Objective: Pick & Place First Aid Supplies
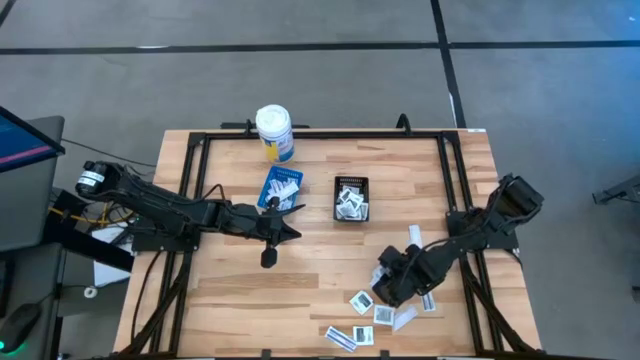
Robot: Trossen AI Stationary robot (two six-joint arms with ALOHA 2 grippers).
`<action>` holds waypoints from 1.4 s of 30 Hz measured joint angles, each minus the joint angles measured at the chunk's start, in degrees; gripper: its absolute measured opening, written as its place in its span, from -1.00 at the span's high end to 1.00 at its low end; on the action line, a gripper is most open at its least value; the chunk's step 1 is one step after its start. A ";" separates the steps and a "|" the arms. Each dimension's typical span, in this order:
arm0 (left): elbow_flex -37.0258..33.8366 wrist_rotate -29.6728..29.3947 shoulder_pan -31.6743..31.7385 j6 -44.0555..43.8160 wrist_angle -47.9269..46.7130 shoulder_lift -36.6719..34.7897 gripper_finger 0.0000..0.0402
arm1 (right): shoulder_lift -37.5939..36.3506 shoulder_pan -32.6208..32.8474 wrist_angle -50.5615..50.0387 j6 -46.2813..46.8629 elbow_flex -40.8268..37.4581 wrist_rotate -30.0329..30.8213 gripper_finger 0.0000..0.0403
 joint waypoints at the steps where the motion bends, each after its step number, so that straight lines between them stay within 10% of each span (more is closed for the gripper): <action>1: 0.00 0.00 0.00 0.00 -0.18 0.00 0.94 | 1.03 -0.14 -0.55 0.00 0.17 0.08 -0.07; 6: 0.00 0.00 0.00 -0.02 -0.25 0.00 0.94 | 3.31 -0.11 -1.06 -1.38 0.76 1.29 -0.02; 22: 0.00 0.00 0.00 0.00 -0.21 0.00 0.94 | -2.50 -0.06 -3.38 -7.09 1.99 13.87 0.96; 34: 0.00 0.00 0.00 0.42 -0.19 0.00 0.94 | -2.68 -12.64 -3.32 -12.24 2.15 41.54 0.98; 42: 0.00 -0.01 0.00 0.42 -0.18 0.00 0.94 | -2.74 -24.62 7.48 -30.26 2.18 32.64 0.77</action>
